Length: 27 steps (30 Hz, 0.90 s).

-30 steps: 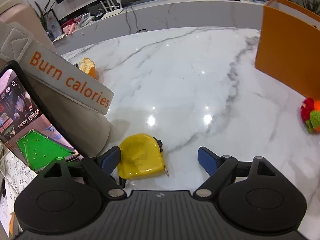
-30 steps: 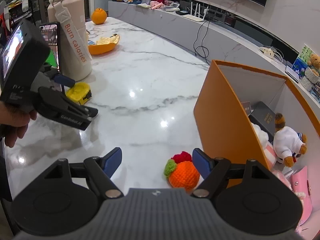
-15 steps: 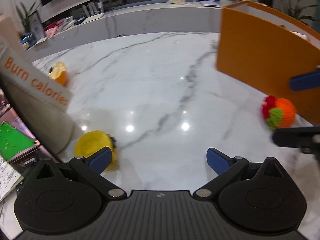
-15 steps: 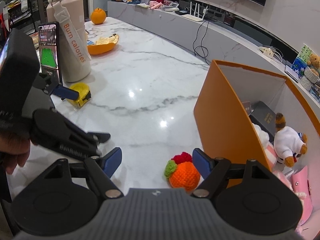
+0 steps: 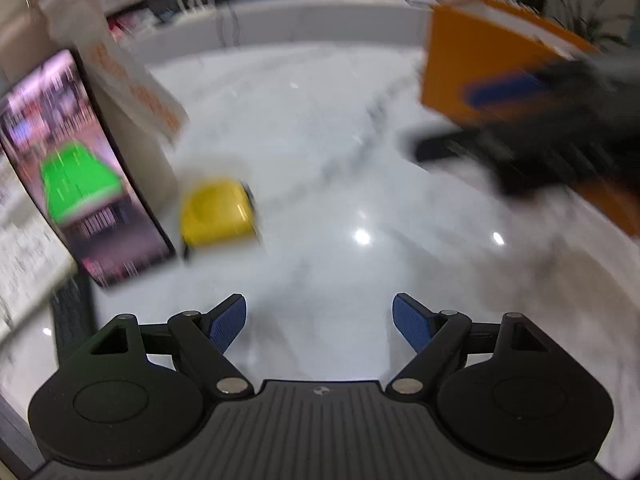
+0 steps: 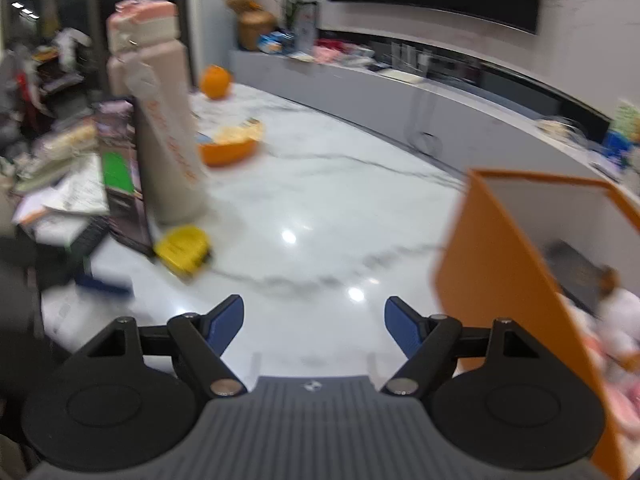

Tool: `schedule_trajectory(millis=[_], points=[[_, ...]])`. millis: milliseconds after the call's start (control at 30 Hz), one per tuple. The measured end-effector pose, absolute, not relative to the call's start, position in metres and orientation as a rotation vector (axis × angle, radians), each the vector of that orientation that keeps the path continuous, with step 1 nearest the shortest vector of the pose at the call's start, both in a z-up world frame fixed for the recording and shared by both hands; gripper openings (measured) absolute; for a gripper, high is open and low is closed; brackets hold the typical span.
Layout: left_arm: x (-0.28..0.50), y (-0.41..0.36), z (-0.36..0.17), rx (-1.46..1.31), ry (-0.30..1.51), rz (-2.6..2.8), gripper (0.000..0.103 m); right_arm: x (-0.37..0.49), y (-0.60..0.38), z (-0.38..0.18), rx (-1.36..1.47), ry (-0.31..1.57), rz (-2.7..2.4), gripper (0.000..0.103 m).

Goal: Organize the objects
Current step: 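Grasp the yellow tape measure with the right gripper while the left gripper approaches the crocheted fruit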

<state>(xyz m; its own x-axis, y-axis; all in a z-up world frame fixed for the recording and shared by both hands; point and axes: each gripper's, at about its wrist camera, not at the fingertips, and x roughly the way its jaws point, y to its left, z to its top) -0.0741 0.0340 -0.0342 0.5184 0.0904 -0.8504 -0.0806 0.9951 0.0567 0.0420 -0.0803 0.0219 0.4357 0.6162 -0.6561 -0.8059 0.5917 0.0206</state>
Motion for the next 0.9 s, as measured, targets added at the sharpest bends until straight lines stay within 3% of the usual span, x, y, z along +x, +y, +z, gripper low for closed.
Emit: schedule_trajectory(millis=[200,467,533,667,900], points=[[-0.085,0.041,-0.043,-0.004,1.070,0.042,0.098,0.041,0.000,0.009,-0.692,0.628,1.278,0.080],[-0.081,0.048,-0.045,-0.003,1.078,0.021,0.099,0.072,0.083,-0.010,-0.746,0.716,1.487,0.079],[-0.084,0.049,-0.043,-0.004,1.079,0.024,0.099,0.061,0.090,-0.019,-0.803,0.697,1.481,0.056],[-0.082,0.055,-0.040,-0.003,1.087,0.029,0.098,0.053,0.073,-0.021,-0.767,0.704,1.420,0.055],[-0.082,0.043,-0.041,0.080,1.088,-0.005,0.099,0.016,-0.055,-0.016,-0.663,0.847,1.133,0.055]])
